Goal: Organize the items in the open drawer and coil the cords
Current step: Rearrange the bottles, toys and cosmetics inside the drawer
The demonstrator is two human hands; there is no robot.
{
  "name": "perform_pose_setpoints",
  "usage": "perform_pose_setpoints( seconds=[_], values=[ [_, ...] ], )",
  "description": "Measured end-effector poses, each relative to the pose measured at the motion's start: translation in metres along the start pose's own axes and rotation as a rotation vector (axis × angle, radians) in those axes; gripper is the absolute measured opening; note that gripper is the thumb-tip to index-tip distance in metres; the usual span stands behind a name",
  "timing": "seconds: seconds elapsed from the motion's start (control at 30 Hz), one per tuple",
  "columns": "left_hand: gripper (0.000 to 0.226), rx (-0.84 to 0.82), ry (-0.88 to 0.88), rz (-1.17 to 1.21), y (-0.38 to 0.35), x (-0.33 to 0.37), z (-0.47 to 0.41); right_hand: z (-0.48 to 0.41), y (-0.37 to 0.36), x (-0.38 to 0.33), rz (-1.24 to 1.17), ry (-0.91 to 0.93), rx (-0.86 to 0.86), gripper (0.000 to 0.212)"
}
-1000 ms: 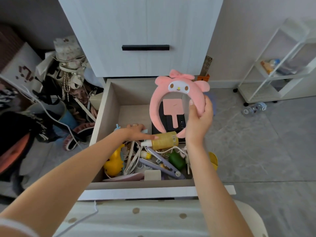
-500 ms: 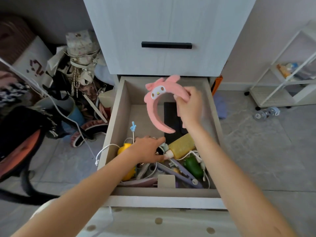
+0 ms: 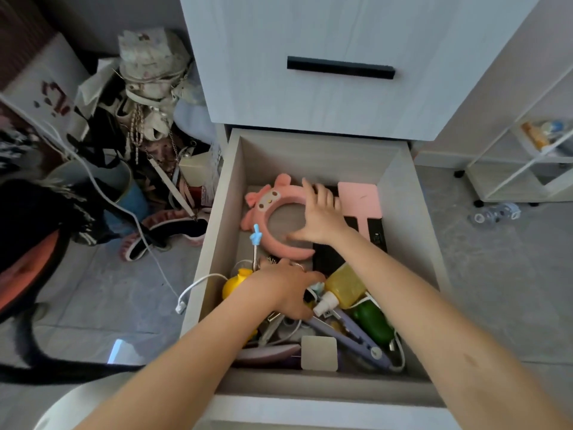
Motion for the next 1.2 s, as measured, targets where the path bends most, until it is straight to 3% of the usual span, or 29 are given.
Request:
perform_pose_setpoints(
  seconds=[0.2, 0.4, 0.57, 0.8, 1.0, 1.2],
  values=[
    [0.079, -0.048, 0.004, 0.004, -0.002, -0.001, 0.0, 0.005, -0.018, -0.012, 0.016, -0.05, -0.227, 0.132],
    [0.086, -0.114, 0.05, -0.079, -0.009, -0.001, 0.006, 0.002, -0.028, -0.025, 0.188, -0.054, -0.262, 0.142],
    [0.087, -0.14, 0.052, -0.077, -0.007, -0.002, 0.007, 0.005, -0.031, -0.026, 0.222, -0.06, -0.329, 0.138],
    [0.087, -0.139, 0.051, -0.102, -0.006, 0.001, 0.007, 0.007, -0.029, -0.042, 0.279, 0.033, -0.243, 0.136],
    [0.085, -0.18, 0.065, -0.122, -0.006, 0.001, 0.011, -0.015, 0.011, -0.045, 0.011, 0.121, -0.056, 0.134],
    [0.085, -0.189, 0.059, -0.116, -0.007, 0.001, 0.01, -0.016, -0.003, -0.042, -0.28, 0.149, -0.034, 0.131]
  ],
)
Point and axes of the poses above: each hand's wrist, its own z-axis away from the middle knuckle, its own y-axis out of the back of the hand, x = y × z, the point moved 10 cm from there along -z, towards the middle knuckle, and after that the axes turned 1 degree about -z, right-handed, at the moved point
